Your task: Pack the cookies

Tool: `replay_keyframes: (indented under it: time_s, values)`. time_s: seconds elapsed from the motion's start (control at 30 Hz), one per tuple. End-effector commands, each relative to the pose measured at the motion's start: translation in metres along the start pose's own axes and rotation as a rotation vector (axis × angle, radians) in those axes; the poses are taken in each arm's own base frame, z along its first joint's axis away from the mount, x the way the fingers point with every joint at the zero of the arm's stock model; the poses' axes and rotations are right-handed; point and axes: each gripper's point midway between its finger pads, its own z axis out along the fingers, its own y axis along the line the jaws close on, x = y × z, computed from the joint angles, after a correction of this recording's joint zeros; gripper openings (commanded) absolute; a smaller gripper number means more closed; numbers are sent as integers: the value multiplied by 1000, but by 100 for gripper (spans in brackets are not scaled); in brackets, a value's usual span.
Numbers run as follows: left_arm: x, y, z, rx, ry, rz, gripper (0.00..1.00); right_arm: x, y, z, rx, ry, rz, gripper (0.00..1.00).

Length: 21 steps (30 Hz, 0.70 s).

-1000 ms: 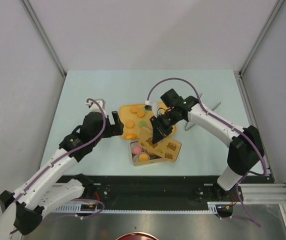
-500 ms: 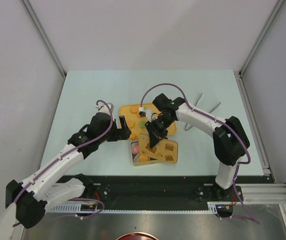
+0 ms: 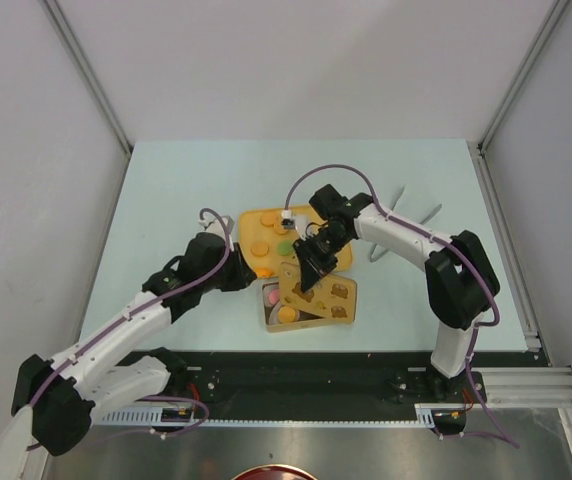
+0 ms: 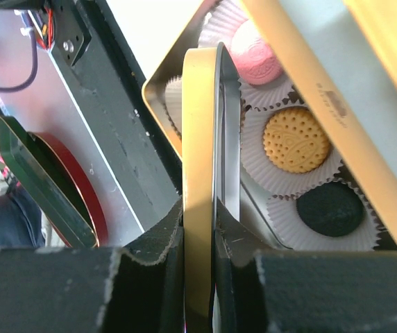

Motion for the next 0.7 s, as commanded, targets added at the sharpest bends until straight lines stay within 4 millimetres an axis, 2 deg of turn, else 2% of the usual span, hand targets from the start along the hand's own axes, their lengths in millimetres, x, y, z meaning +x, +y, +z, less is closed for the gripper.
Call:
replay_keyframes:
  time_s: [0.0,0.33,0.67]
  values:
    - [9,-10,8,70,31,-28,20,-9,-9,-1,-8,-44,-2,0]
    - [19,-8,15,68,72,-35,20,-12,-21,3,30,-59,25,2]
    - [20,-7,16,65,77,-35,25,-18,-27,-2,55,-78,38,25]
